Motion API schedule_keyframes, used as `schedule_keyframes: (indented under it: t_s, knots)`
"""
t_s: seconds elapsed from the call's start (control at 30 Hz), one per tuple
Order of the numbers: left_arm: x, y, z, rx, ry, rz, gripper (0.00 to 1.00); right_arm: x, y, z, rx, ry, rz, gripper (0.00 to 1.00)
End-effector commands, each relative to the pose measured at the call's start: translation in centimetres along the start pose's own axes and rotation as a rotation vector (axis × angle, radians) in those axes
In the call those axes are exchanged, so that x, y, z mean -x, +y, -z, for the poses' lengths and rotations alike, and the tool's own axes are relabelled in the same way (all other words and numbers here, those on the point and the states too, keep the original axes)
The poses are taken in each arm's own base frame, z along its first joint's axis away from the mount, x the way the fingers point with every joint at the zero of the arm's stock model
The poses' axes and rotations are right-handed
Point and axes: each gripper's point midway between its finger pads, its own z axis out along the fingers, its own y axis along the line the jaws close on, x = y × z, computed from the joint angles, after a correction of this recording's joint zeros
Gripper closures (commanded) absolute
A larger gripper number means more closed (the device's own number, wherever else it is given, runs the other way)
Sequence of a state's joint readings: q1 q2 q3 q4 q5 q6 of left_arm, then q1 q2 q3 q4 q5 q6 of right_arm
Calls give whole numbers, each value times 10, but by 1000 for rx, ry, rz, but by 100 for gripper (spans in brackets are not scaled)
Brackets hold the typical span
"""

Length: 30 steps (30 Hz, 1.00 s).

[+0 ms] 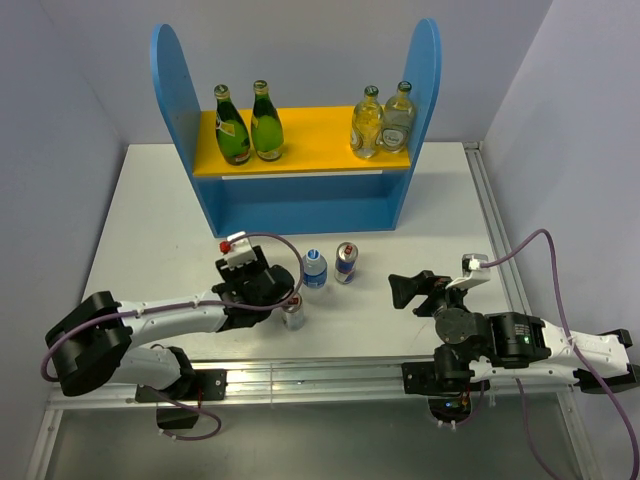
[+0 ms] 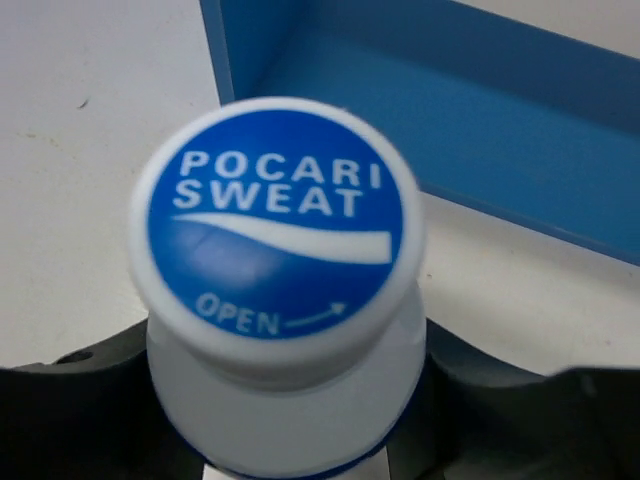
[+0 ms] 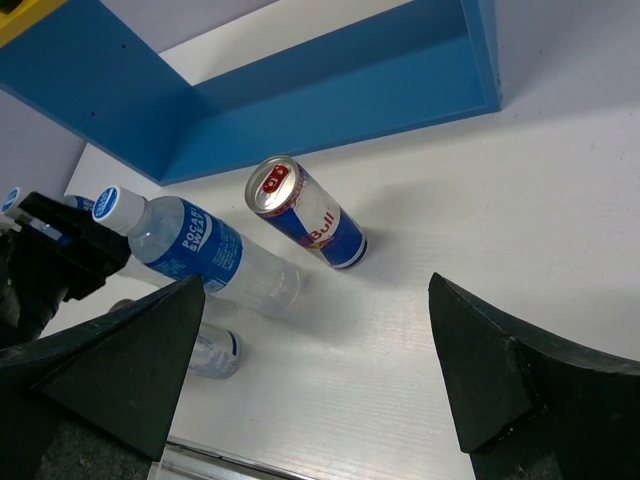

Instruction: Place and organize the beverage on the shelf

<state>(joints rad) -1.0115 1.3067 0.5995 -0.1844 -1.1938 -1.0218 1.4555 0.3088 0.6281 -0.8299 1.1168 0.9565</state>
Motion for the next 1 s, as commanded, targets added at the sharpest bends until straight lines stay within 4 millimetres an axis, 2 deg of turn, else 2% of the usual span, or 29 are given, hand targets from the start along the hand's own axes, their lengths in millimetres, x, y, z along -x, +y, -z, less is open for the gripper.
schedule_keyframes:
  t_s: [0.0,0.03,0.07,0.13,0.17,0.3,0.33,0.4,0.43,0.57,0.67,0.87,0.97]
  knots:
    - [10,-4,-7,-9,-36,38,54,3,2,-1,6,-19,-24,0]
    - [11,-2,-7,-6,-38,32,73,3,2,-1,4,-20,-24,0]
    - [12,-1,-7,-4,-40,36,84,3,2,-1,3,-19,-23,0]
    - [15,-1,-7,-4,-44,32,92,3,1,-1,2,-20,-22,0]
    - [18,-2,-7,-3,-50,31,100,3,1,-1,2,-20,-25,0]
    - [39,-6,-8,-8,-86,0,100,3,2,-1,2,-20,-22,0]
    - [48,-14,-8,-37,-94,35,100,3,1,-1,0,-19,-17,0]
    - [65,-15,-11,-51,-119,28,100,3,1,-1,0,-21,-20,0]
    - [75,-22,-12,-83,-133,71,100,3,2,-1,1,-20,-22,0]
    - [106,-20,-29,-89,-177,112,100,3,2,-1,3,-19,-21,0]
    - [122,-22,-43,-92,-216,115,100,3,2,-1,3,-19,-20,0]
    - [137,-25,-74,-85,-277,120,100,3,2,-1,4,-20,-18,0]
    - [136,-22,-91,-62,-291,128,100,3,2,-1,7,-20,-21,0]
